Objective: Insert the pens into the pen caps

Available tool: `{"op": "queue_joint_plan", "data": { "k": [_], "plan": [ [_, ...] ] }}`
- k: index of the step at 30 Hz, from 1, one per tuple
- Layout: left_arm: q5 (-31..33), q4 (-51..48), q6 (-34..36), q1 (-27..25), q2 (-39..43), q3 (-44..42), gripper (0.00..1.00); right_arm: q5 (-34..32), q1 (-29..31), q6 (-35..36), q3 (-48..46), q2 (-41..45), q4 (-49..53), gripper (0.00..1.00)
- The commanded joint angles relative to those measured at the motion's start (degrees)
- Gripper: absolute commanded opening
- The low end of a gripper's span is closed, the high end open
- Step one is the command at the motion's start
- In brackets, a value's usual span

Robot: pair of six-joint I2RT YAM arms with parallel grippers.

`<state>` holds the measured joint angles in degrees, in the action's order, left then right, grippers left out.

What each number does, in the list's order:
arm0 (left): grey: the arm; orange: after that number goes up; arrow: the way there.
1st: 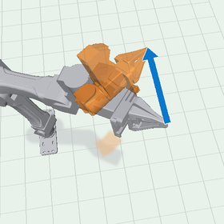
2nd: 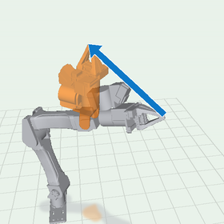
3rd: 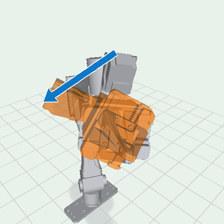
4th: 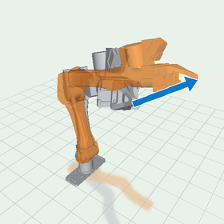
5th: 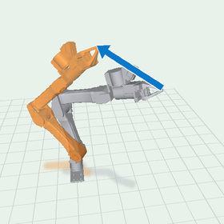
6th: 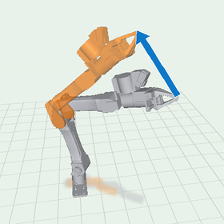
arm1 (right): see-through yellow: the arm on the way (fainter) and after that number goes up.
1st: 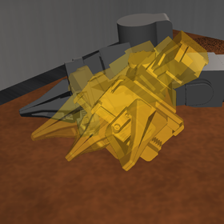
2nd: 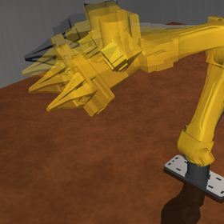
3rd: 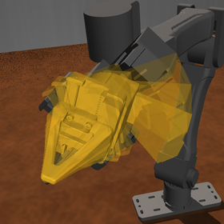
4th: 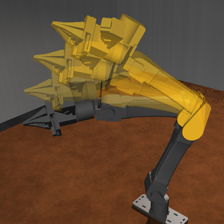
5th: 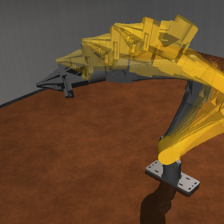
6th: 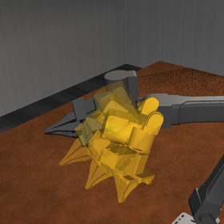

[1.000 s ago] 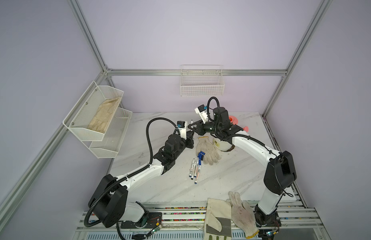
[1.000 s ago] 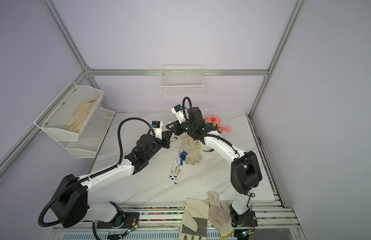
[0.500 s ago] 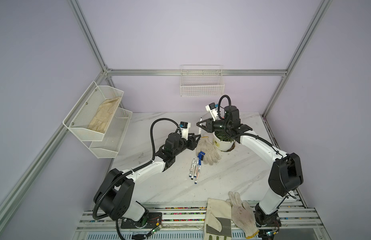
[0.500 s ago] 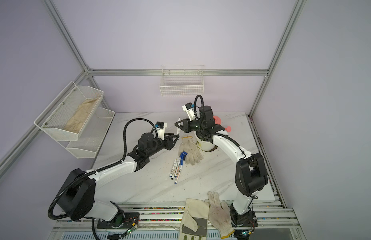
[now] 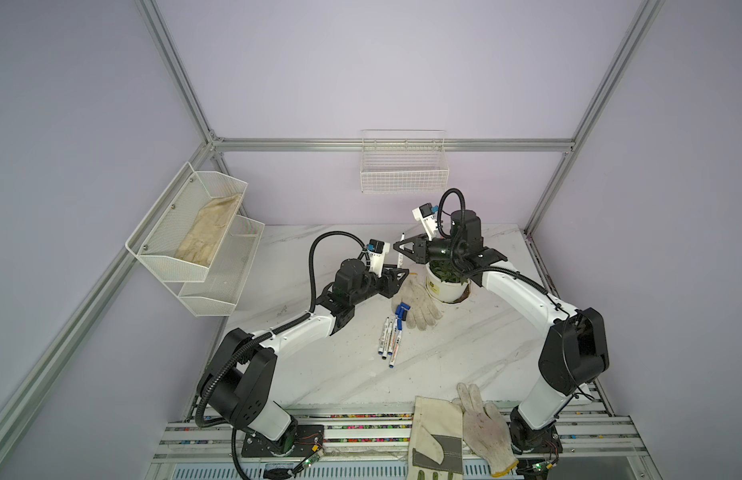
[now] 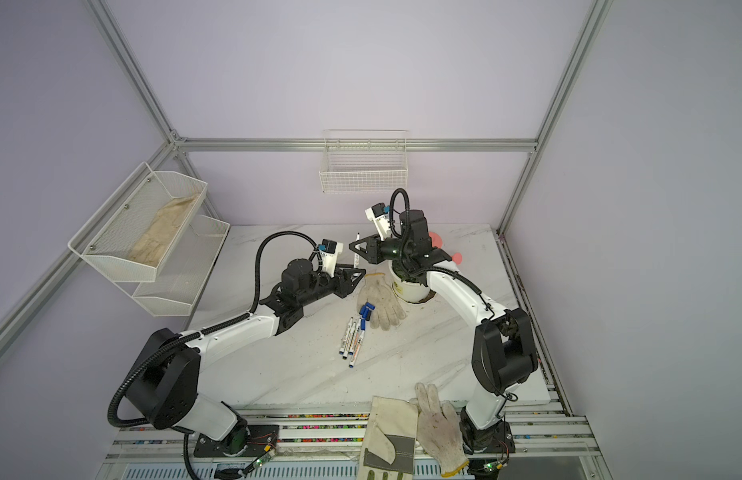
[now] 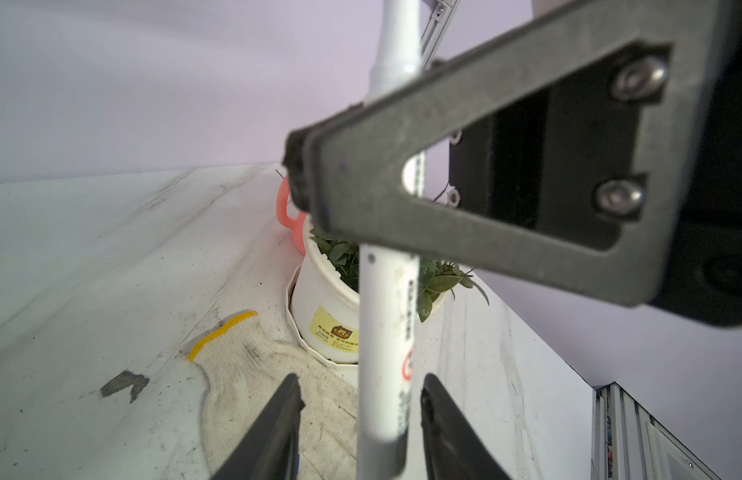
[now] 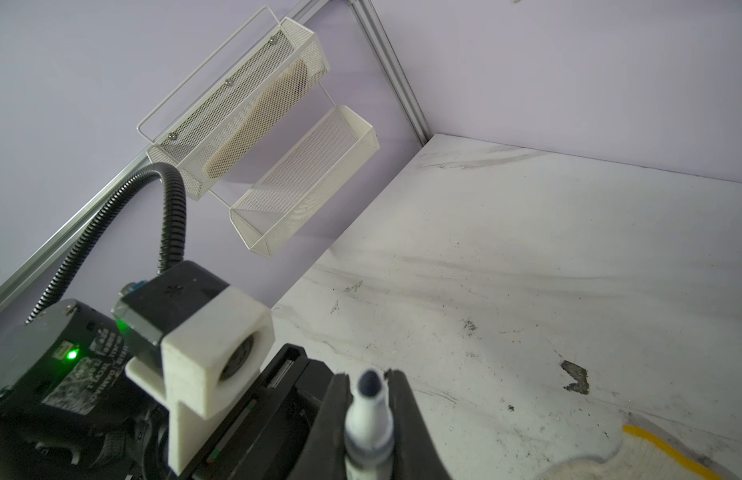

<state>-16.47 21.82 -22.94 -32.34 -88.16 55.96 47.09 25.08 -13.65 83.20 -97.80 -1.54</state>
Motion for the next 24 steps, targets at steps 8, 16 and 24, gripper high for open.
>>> {"op": "queue_joint_plan", "data": {
  "k": [8, 16, 24],
  "plan": [
    [-1.71, 3.28, 1.10, 1.06, -0.99, 8.57, 0.36, 1.34, 0.27, 1.25, -0.58, 1.72, 0.12, 0.02],
    [-3.32, 2.73, 1.41, 1.05, -2.20, 10.27, 0.10, 1.04, 0.28, 1.56, -0.62, 1.87, 0.55, 0.02],
    [16.75, -1.06, -4.97, 1.52, 1.61, 2.71, 0.00, -11.66, 0.51, 6.10, -1.93, 2.43, 8.19, 0.44]
  ]
}}
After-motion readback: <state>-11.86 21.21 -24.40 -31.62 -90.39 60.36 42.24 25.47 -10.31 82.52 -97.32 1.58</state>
